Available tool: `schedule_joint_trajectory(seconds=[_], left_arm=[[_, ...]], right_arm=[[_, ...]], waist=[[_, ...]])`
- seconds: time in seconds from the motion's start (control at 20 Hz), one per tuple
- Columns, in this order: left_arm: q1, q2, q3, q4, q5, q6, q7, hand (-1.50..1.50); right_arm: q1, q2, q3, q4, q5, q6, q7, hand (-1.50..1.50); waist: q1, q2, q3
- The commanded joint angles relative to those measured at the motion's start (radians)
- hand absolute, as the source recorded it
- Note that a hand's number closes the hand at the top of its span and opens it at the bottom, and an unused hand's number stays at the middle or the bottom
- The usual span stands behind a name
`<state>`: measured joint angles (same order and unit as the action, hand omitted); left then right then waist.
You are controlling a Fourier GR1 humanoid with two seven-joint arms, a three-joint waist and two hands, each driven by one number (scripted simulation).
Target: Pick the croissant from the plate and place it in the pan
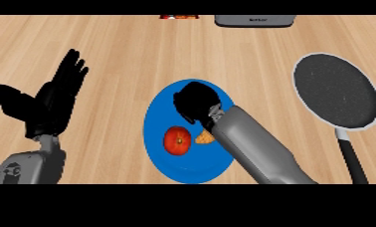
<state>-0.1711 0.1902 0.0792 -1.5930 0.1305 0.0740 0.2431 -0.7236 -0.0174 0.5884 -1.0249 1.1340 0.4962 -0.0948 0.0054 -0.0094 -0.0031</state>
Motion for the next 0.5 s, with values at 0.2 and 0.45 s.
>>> schedule_joint_trajectory(seconds=[0.2, 0.45], left_arm=[[0.023, -0.002, 0.019, 0.005, -0.007, 0.017, -0.007, 0.00], [0.015, -0.014, 0.005, -0.004, -0.012, 0.028, 0.019, 0.00]], right_arm=[[0.114, 0.008, -0.275, -0.005, -0.069, -0.090, 0.352, 1.50], [0.170, 0.017, -0.357, -0.141, -0.075, -0.251, 0.676, 1.50]], waist=[[-0.046, 0.000, 0.003], [-0.040, -0.005, 0.003]])
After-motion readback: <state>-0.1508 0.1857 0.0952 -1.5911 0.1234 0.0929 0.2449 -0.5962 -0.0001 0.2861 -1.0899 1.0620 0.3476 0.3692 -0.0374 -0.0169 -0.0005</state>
